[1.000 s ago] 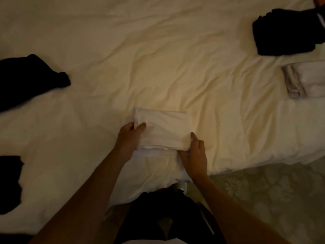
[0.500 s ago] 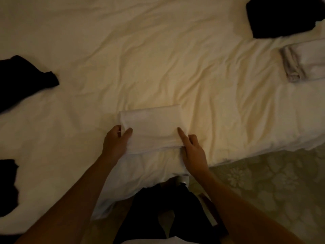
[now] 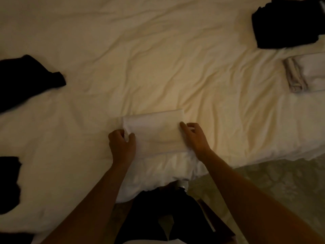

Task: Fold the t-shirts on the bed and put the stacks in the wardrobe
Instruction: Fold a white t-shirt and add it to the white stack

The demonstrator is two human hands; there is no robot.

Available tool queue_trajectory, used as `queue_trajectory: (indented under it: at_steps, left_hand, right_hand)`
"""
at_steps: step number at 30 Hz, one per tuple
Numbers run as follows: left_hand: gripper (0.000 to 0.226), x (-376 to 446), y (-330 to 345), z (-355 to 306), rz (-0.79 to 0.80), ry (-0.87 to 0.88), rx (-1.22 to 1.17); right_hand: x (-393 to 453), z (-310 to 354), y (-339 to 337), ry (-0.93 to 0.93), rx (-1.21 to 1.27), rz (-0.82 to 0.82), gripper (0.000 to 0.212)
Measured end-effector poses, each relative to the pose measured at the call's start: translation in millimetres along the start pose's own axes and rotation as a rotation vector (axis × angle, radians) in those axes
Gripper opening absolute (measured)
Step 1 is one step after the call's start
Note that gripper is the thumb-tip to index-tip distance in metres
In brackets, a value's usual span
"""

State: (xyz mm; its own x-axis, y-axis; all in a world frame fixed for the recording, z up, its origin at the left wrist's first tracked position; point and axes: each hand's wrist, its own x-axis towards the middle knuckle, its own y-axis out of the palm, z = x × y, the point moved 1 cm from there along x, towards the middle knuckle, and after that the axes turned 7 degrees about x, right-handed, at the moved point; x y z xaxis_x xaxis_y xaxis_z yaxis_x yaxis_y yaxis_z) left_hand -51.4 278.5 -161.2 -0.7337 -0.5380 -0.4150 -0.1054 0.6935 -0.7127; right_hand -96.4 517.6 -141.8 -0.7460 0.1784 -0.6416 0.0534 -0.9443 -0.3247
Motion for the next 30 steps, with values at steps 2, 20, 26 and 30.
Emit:
queue_trajectory:
  at_steps: [2, 20, 26, 30]
  left_hand:
    - [0.057, -1.2, -3.2, -7.0, 0.048, -0.100, -0.131]
    - [0.039, -64.7, -68.0, -246.2, 0.501, 0.164, -0.665]
    - [0.056, -106.6, -49.3, -333.6, 0.498, 0.279, -0.624]
    - [0.051, -140.5, -11.9, -384.0, 0.441, 0.346, -0.649]
  right_hand:
    - [8.4, 9.4, 8.5, 0.069, -0.026, 0.052, 0.047]
    - [-78.6, 189.1, -175.0, -0.296, 0.237, -0.107, 0.027]
    - [-89.0, 204.3, -274.4, -0.409, 0.267, -0.203, 0.030]
    - [-76.2, 200.7, -338.7, -0.455, 0.289, -0.218, 0.029]
